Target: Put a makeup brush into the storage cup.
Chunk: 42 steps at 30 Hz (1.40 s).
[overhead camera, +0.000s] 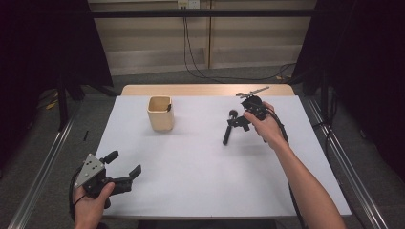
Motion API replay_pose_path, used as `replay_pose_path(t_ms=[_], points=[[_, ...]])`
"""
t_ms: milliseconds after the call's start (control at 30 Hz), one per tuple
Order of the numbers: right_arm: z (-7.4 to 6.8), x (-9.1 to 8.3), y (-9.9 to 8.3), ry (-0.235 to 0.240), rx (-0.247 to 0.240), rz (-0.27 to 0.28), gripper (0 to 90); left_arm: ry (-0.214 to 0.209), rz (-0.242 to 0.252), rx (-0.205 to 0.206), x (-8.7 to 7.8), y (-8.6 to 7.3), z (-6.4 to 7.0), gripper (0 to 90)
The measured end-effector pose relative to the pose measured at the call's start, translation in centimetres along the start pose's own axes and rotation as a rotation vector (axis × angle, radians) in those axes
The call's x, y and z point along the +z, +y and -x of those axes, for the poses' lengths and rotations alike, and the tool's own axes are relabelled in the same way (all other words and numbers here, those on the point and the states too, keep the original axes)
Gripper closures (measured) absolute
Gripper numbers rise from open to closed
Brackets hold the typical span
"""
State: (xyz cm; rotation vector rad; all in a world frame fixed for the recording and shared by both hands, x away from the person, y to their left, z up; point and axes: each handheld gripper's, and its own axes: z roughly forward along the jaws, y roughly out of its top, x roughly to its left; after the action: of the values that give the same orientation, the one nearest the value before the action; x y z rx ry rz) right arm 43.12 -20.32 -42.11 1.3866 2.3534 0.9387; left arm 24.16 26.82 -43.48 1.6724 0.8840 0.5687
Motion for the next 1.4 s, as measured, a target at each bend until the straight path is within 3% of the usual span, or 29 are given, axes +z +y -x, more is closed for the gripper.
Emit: replay_pose_path(t_ms=[300, 733, 1000, 1100, 1400], points=[[0.1, 1.5, 0.8, 0.019, 0.027, -0.153, 4.7, 0.002, 0.003, 0.000, 0.0, 0.0, -0.1, 3.5], [-0.6, 2.9, 1.7, 0.015, 0.049, -0.319, 5.3, 0.005, -0.010, 0.006, 0.0, 0.0, -0.2, 3.5], [-1.6, 4.2, 1.8, -0.003, 0.010, -0.444, 7.0, 0.011, -0.010, 0.007, 0.0, 0.0, -0.4, 3.5], [-1.9, 4.4, 1.9, 0.016, 0.006, -0.464, 6.6, 0.011, -0.010, 0.007, 0.0, 0.0, -0.3, 3.5], [-2.1, 5.3, 1.8, -0.019, 0.047, -0.506, 9.0, 0.022, -0.016, -0.008, 0.0, -0.1, -0.4, 3.3]])
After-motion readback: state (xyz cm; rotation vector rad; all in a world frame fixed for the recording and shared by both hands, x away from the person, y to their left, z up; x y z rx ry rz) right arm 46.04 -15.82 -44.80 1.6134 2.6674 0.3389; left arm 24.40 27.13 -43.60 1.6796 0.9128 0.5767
